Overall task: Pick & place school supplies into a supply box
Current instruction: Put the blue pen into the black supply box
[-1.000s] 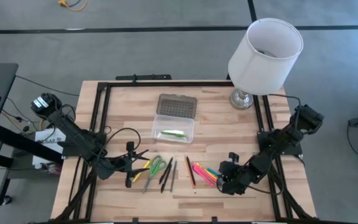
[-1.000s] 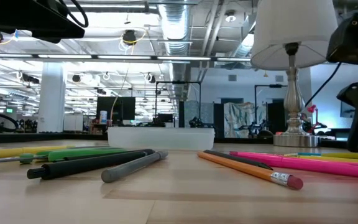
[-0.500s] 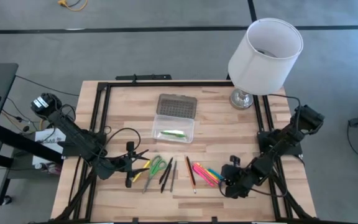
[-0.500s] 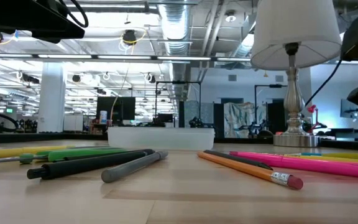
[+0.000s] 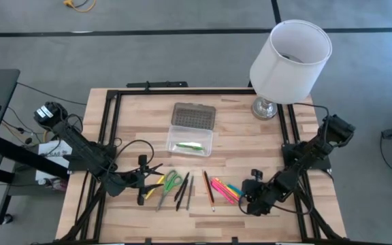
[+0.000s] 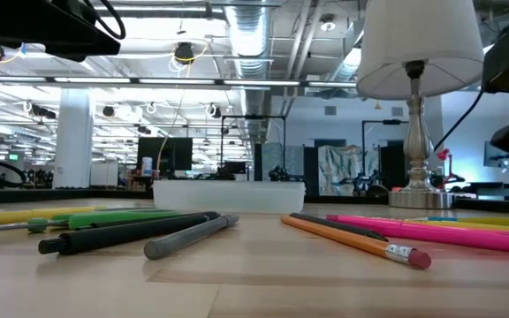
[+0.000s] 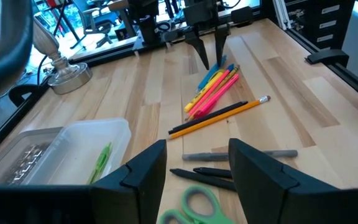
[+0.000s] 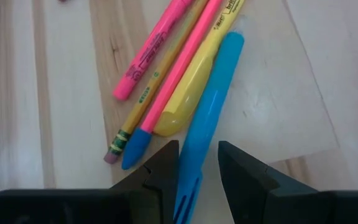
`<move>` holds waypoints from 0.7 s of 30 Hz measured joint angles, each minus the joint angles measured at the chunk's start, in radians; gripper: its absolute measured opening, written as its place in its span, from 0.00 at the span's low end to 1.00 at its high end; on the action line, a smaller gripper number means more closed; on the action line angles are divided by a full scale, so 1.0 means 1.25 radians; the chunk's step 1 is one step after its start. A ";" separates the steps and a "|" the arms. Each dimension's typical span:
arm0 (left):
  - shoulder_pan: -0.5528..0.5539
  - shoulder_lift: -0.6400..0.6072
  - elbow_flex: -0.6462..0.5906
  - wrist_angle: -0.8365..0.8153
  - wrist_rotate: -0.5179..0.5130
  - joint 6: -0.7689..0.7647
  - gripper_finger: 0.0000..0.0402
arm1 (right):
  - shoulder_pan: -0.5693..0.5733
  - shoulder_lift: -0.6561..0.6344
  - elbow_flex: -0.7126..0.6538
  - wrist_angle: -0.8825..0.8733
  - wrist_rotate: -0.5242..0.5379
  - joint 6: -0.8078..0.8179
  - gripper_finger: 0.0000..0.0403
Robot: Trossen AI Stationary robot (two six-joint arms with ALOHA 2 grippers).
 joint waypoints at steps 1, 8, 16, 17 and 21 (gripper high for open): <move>0.000 0.000 0.000 -0.001 0.000 0.000 0.42 | -0.001 0.000 0.000 0.000 -0.003 -0.008 0.27; 0.000 0.000 0.000 -0.005 0.000 0.000 0.42 | -0.024 0.000 0.000 -0.015 -0.013 -0.024 0.27; 0.000 0.000 0.000 -0.005 0.000 -0.001 0.42 | -0.082 0.000 0.000 -0.079 -0.017 0.000 0.27; 0.000 0.000 0.000 -0.005 0.000 -0.001 0.42 | -0.090 0.000 0.001 -0.090 -0.016 0.005 0.27; 0.000 0.000 0.000 -0.005 0.000 -0.006 0.42 | -0.116 -0.002 0.001 -0.097 -0.024 0.003 0.27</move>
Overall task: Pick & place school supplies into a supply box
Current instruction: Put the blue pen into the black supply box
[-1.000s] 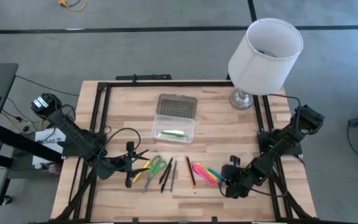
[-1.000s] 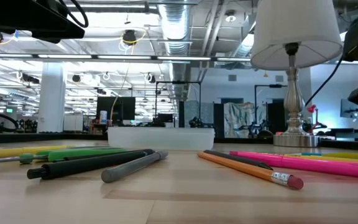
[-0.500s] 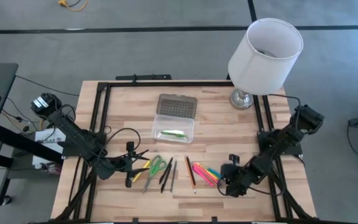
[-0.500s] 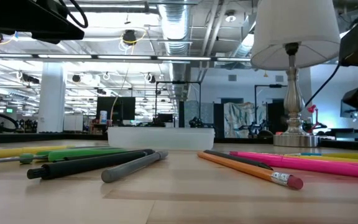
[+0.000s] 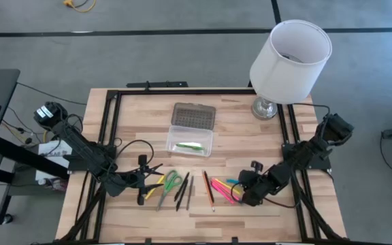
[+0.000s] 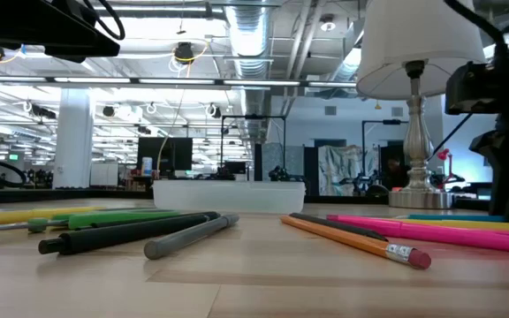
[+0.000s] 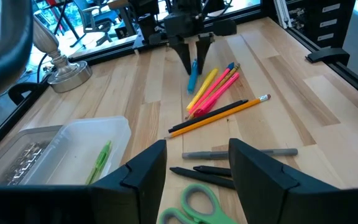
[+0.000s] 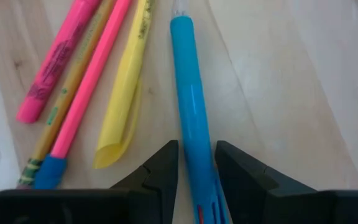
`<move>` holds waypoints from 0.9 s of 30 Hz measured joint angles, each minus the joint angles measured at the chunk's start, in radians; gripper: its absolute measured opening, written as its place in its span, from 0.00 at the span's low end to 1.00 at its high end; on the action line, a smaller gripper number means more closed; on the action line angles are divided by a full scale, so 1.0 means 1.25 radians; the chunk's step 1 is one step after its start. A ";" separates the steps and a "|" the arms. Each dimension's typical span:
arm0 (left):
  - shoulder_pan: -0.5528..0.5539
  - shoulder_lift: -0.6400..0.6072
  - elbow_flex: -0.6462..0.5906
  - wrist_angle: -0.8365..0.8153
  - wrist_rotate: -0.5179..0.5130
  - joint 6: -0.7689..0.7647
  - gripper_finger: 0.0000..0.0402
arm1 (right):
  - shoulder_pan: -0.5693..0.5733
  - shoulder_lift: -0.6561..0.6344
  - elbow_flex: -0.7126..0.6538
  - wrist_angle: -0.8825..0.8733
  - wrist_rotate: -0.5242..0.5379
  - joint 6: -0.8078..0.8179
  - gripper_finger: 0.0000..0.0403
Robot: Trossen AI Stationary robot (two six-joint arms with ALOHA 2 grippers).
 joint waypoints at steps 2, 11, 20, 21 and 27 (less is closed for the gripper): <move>0.000 0.000 0.000 0.000 0.000 0.000 0.42 | -0.011 0.000 0.000 0.000 -0.006 -0.012 0.27; 0.000 0.000 0.000 -0.012 0.000 -0.009 0.42 | -0.038 0.000 -0.001 0.022 -0.019 -0.099 0.27; 0.000 0.000 0.000 -0.012 0.000 -0.009 0.42 | -0.070 0.002 -0.002 0.040 -0.014 -0.094 0.27; 0.000 0.000 0.000 -0.012 0.000 -0.009 0.42 | -0.077 0.002 -0.002 0.040 -0.012 -0.083 0.27; 0.000 0.000 0.000 -0.012 0.000 -0.010 0.42 | -0.112 0.002 -0.002 0.022 -0.004 -0.021 0.27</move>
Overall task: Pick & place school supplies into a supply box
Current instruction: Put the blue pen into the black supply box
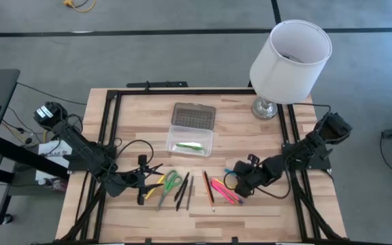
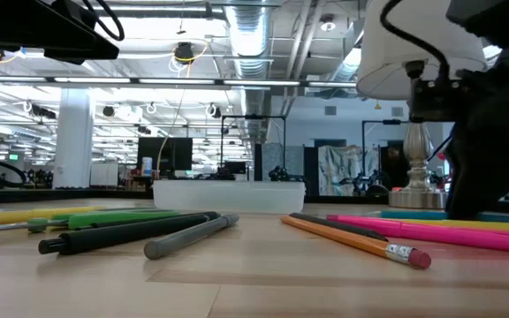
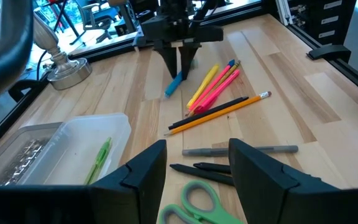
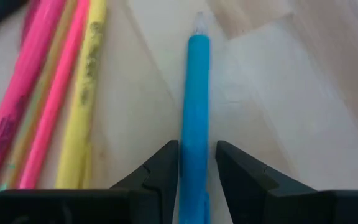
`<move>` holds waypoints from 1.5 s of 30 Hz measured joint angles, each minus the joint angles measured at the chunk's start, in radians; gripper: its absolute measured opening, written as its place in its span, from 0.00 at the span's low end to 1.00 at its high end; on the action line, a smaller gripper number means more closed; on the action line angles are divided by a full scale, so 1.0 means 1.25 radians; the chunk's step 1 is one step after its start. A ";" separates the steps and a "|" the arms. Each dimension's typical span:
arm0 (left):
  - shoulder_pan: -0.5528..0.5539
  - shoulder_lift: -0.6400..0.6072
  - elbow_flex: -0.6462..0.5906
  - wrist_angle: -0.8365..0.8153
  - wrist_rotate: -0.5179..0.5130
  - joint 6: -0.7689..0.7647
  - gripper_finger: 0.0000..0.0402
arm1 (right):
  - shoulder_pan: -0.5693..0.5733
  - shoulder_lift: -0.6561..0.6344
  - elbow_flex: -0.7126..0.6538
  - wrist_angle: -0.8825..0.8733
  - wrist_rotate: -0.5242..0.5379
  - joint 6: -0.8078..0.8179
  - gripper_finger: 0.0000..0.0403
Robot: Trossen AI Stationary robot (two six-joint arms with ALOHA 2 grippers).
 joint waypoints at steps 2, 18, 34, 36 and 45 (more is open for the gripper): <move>0.000 0.000 0.000 0.000 0.000 0.000 0.42 | -0.003 0.000 0.000 0.002 -0.002 -0.010 0.27; 0.000 0.000 0.000 -0.001 0.000 -0.005 0.42 | -0.015 -0.001 0.001 -0.008 -0.009 -0.019 0.20; 0.000 0.000 0.000 -0.001 0.000 -0.006 0.42 | -0.032 -0.003 0.003 -0.037 -0.100 -0.024 0.14; 0.000 0.000 0.000 -0.001 0.000 -0.006 0.42 | -0.037 -0.002 0.011 -0.053 -0.119 -0.029 0.14; 0.000 0.000 0.000 -0.001 0.001 -0.006 0.42 | -0.038 0.003 0.085 -0.161 -0.145 -0.085 0.09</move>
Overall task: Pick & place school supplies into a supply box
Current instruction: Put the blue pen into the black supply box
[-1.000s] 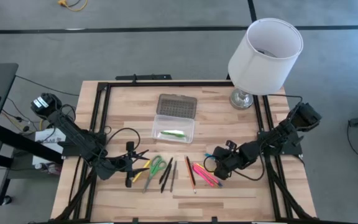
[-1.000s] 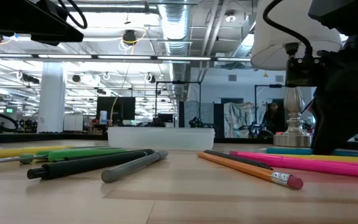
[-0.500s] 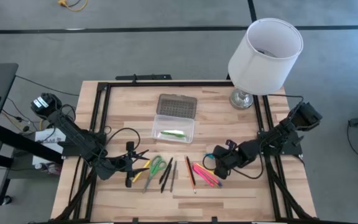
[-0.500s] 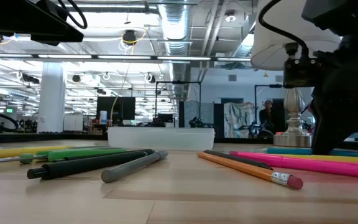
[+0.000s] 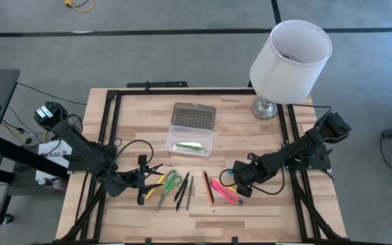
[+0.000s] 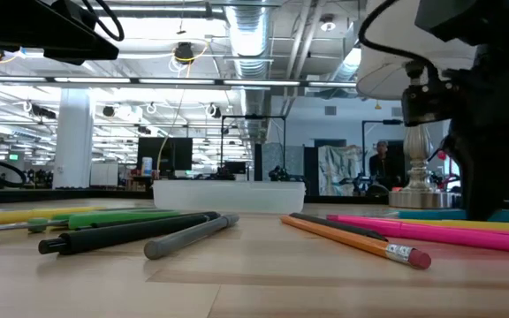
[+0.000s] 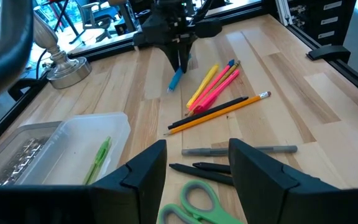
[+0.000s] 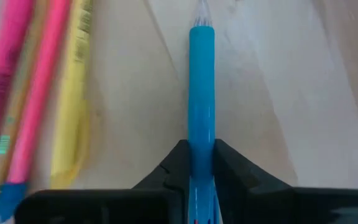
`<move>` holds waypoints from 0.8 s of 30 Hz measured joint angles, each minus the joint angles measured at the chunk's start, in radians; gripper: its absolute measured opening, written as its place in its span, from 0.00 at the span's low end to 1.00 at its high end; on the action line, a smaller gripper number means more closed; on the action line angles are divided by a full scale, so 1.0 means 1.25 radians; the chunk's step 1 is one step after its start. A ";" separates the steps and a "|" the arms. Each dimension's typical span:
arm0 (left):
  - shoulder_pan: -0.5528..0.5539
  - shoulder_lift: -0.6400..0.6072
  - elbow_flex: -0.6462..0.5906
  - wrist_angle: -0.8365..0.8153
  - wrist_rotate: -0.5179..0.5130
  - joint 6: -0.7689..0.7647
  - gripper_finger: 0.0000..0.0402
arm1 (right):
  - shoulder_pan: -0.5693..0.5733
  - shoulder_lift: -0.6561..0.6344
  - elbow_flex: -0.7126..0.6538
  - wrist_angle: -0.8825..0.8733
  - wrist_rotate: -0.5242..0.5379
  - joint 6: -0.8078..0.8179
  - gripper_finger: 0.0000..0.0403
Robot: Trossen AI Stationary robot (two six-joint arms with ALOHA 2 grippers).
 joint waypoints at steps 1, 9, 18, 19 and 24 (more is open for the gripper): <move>0.000 0.000 0.000 0.000 0.000 0.000 0.42 | 0.000 0.000 0.007 -0.003 0.005 -0.002 0.09; 0.000 0.000 0.000 0.000 0.002 0.000 0.42 | 0.000 -0.001 0.018 -0.026 0.025 -0.001 0.10; 0.000 0.000 0.000 0.000 0.002 0.000 0.42 | -0.005 -0.002 0.035 -0.021 0.034 -0.023 0.10; 0.000 0.000 0.000 0.000 0.002 0.000 0.42 | -0.007 -0.002 0.044 -0.021 0.036 -0.034 0.10; 0.000 0.000 0.000 0.000 0.002 0.000 0.42 | -0.017 -0.002 0.106 -0.021 0.064 -0.110 0.09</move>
